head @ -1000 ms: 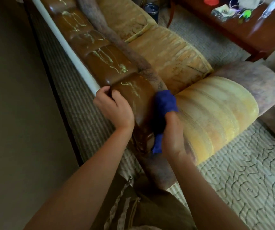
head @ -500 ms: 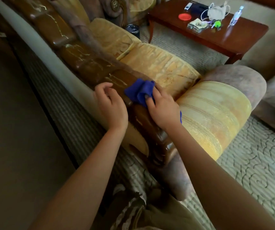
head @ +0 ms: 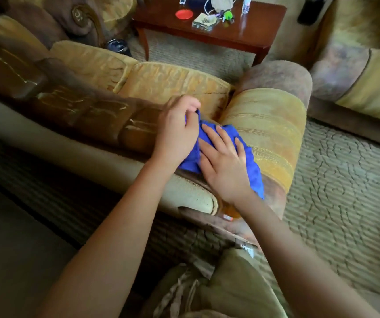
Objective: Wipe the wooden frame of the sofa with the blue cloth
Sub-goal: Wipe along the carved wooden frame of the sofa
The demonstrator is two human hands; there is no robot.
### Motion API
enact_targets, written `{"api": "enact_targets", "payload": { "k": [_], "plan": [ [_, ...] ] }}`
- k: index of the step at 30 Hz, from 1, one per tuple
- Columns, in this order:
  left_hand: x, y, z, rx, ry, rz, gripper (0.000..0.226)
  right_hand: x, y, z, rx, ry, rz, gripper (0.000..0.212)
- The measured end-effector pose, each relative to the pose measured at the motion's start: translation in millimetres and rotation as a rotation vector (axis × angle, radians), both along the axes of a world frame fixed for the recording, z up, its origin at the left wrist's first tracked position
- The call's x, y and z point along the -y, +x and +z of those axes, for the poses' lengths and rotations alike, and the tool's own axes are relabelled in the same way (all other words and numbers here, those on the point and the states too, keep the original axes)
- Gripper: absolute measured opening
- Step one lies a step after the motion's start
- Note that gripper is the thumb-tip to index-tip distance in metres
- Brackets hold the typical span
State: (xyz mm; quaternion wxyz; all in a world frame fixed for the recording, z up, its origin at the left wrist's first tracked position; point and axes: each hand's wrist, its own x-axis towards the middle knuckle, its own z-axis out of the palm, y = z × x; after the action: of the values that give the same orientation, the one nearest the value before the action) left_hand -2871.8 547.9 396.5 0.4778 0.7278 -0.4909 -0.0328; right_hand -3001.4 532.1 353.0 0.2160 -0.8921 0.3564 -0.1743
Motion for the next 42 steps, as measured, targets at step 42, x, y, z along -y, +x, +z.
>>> {"api": "enact_targets", "payload": {
  "k": [42],
  "plan": [
    [122, 14, 16, 0.555, 1.571, -0.582, 0.020, 86, 12, 25, 0.049, 0.844, -0.149, 0.038]
  ]
}}
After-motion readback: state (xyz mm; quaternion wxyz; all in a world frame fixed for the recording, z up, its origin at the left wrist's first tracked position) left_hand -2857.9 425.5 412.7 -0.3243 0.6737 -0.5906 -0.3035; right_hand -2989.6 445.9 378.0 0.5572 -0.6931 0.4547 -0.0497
